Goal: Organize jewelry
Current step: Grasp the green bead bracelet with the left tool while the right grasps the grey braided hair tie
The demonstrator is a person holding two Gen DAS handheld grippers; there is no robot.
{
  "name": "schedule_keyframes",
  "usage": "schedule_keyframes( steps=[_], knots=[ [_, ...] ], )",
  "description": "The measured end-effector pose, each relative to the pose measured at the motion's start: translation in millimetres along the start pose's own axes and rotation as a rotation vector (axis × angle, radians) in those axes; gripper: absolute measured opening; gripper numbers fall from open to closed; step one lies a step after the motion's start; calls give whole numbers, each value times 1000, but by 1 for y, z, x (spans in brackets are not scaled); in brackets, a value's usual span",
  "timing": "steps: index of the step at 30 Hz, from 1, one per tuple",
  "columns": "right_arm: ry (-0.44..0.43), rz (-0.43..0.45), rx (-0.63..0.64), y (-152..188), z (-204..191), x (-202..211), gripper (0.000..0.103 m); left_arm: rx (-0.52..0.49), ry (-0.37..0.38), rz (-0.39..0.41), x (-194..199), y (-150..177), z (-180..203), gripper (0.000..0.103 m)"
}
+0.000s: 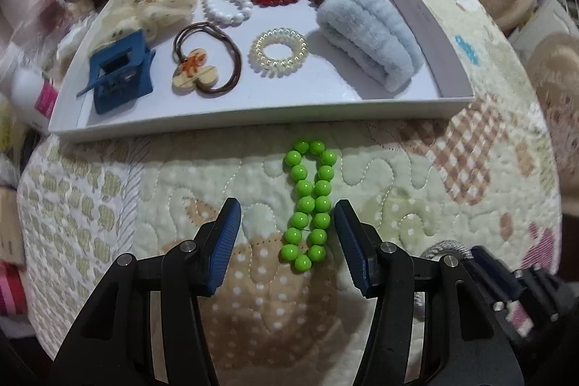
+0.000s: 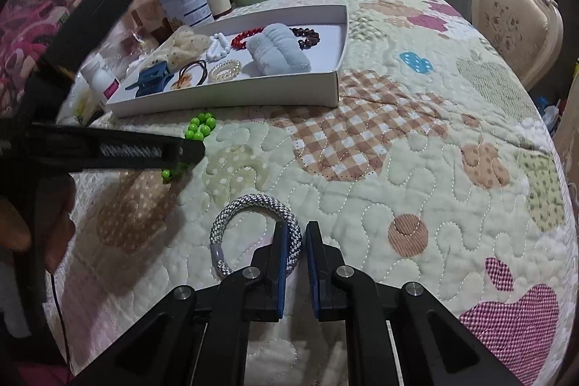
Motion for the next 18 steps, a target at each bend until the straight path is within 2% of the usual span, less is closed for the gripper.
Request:
schedule_keyframes(
  steps=[4, 7, 10, 18],
  knots=[
    [-4, 14, -12, 1, 0, 1, 10, -27, 19, 19, 1, 0, 5, 17],
    [-2, 24, -19, 2, 1, 4, 10, -56, 20, 12, 2, 3, 11, 16],
    [-4, 39, -19, 2, 2, 11, 10, -47, 52, 1, 12, 4, 7, 15],
    [-23, 100, -21, -9, 6, 40, 10, 23, 127, 69, 62, 1, -6, 15]
  ],
)
Point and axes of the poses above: each gripper's, at about its wrist camera, not at the fingertips, and x roughly against the way its jaws point, z to its right, y to its underside, the point moved 1 cm from there along -x, roughly the way its jaws point, and after that the axes turned 15 degrees about x, right-handed, at the moved point
